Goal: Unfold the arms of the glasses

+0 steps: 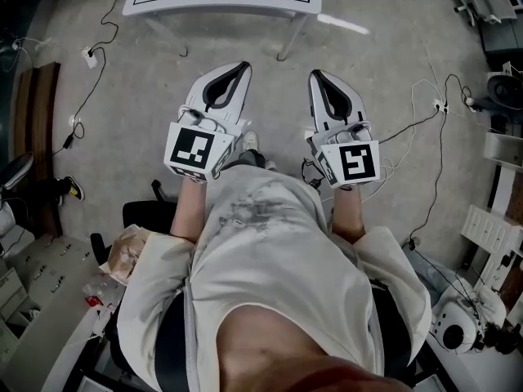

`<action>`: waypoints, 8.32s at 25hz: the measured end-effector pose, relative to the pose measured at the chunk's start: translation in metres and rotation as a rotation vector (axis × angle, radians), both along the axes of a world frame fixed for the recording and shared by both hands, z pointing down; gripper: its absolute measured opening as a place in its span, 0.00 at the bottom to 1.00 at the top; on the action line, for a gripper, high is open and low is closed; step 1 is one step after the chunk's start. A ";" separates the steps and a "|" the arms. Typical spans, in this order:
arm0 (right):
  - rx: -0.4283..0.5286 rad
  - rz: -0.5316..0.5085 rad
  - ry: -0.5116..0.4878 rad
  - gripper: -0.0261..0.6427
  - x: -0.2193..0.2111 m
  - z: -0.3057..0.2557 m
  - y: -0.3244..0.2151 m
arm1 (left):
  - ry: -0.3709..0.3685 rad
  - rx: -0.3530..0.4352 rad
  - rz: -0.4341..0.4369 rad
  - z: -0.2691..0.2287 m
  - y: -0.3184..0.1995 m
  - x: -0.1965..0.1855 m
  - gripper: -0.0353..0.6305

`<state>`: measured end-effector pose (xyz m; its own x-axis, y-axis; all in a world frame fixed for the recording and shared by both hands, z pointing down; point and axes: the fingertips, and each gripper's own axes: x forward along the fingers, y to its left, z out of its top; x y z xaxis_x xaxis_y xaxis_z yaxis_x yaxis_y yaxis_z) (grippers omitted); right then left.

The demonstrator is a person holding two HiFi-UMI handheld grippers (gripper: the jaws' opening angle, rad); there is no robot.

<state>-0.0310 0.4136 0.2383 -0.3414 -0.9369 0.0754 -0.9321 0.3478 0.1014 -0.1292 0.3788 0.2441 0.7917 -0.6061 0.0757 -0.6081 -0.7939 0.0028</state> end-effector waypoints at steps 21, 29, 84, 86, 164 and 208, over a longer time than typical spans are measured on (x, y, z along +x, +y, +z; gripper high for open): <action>0.001 0.054 0.022 0.06 -0.012 -0.004 -0.079 | 0.023 0.004 0.077 -0.003 -0.079 -0.003 0.07; -0.007 0.037 0.020 0.06 0.005 0.004 -0.119 | 0.012 -0.007 0.052 0.005 -0.119 0.010 0.07; -0.060 -0.011 -0.014 0.06 0.117 0.031 -0.330 | -0.040 -0.038 0.052 0.025 -0.323 0.128 0.07; -0.069 -0.005 -0.006 0.06 0.115 0.032 -0.341 | -0.036 -0.040 0.061 0.025 -0.335 0.128 0.07; -0.428 0.062 0.095 0.07 0.133 0.184 -0.483 | -0.408 -0.214 0.526 0.218 -0.471 0.188 0.13; -0.614 -0.004 0.136 0.18 0.129 0.268 -0.492 | -0.716 -0.253 0.740 0.335 -0.473 0.207 0.24</action>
<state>0.0984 -0.0783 0.5063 -0.2945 -0.7074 0.6425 -0.9235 0.3836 -0.0009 0.0783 -0.0947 0.5794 0.6783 0.1070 0.7269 0.1012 -0.9935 0.0518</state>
